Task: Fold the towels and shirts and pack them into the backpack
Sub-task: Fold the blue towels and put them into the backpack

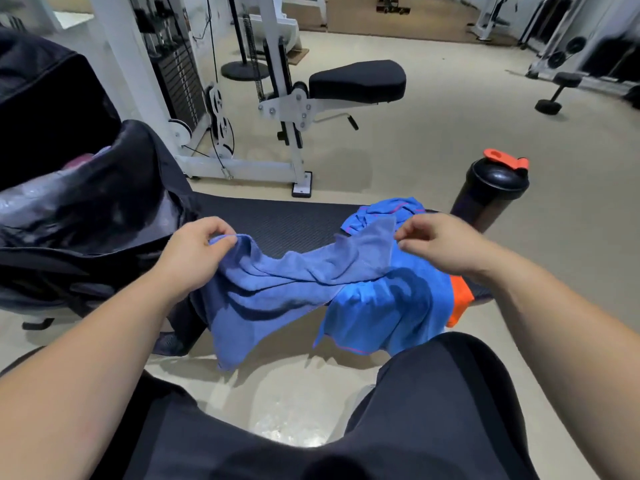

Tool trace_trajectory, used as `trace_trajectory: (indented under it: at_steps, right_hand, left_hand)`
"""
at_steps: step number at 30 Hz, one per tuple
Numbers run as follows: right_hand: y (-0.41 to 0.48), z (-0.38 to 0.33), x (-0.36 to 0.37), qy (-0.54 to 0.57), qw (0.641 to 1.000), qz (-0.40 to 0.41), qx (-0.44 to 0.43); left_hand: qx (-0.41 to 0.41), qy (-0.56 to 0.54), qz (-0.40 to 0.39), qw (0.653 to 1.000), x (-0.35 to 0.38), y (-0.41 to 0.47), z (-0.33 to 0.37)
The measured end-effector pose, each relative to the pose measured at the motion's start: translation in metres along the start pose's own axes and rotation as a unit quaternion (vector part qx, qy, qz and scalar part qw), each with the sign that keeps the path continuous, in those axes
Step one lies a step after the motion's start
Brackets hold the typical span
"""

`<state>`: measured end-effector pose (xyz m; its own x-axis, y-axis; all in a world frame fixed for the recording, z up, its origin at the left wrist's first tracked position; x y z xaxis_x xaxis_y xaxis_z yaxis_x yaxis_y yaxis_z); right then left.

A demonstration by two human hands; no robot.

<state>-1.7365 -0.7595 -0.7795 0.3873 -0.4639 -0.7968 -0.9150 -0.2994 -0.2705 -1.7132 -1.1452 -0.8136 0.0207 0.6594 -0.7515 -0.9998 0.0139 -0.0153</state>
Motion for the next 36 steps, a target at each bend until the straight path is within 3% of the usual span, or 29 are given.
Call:
trace_trajectory:
  at_steps: [2,4,7,10,14,21,23,26,27,30,36]
  right_hand:
    - [0.01,-0.004,0.035,-0.088,0.994,-0.058,0.015]
    - [0.021,-0.019,0.065,-0.093,0.992,-0.083,0.004]
    - [0.046,-0.04,0.091,-0.082,0.994,-0.071,-0.027]
    - [0.07,-0.04,0.088,-0.114,0.993,-0.019,0.021]
    - [0.084,-0.022,0.086,-0.052,0.992,0.027,0.111]
    - [0.06,-0.018,0.065,0.116,0.989,0.079,0.05]
    - [0.04,-0.026,0.059,0.167,0.985,0.016,0.035]
    - [-0.001,-0.052,0.064,0.211,0.961,-0.181,0.015]
    - [-0.014,-0.063,0.059,0.21,0.955,-0.208,0.003]
    - [-0.022,-0.065,0.031,0.194,0.973,-0.123,0.004]
    - [0.005,-0.001,0.003,0.247,0.956,0.126,0.091]
  left_hand:
    - [0.032,-0.022,-0.031,0.999,0.004,-0.001,0.02]
    - [0.058,-0.037,-0.055,0.996,0.008,-0.005,0.043]
    - [0.101,-0.027,-0.106,0.989,0.013,-0.019,0.076]
    - [0.131,0.024,-0.113,0.985,0.006,-0.026,0.088]
    - [0.107,0.097,-0.068,0.987,0.005,-0.019,0.072]
    - [0.023,0.118,-0.005,0.993,0.0,-0.006,0.029]
    - [0.018,0.113,-0.018,0.993,-0.003,-0.004,0.02]
    - [0.027,0.072,-0.089,0.993,-0.004,0.0,0.014]
    - [0.028,0.047,-0.117,0.992,-0.004,0.0,0.014]
    - [0.023,-0.012,-0.147,0.989,-0.005,0.004,0.013]
    - [0.002,0.043,-0.049,0.998,-0.008,0.018,0.022]
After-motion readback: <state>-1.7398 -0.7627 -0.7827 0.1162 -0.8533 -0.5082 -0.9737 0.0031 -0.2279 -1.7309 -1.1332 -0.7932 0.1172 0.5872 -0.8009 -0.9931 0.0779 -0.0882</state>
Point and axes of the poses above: each hand's wrist, its own y-axis towards the middle knuckle, its own x-axis out of the palm, z = x × y, the point moved 7 cm from there along y, towards the middle knuckle, and after that the axes turned 10 degrees about -z, right-handed, at the moved point
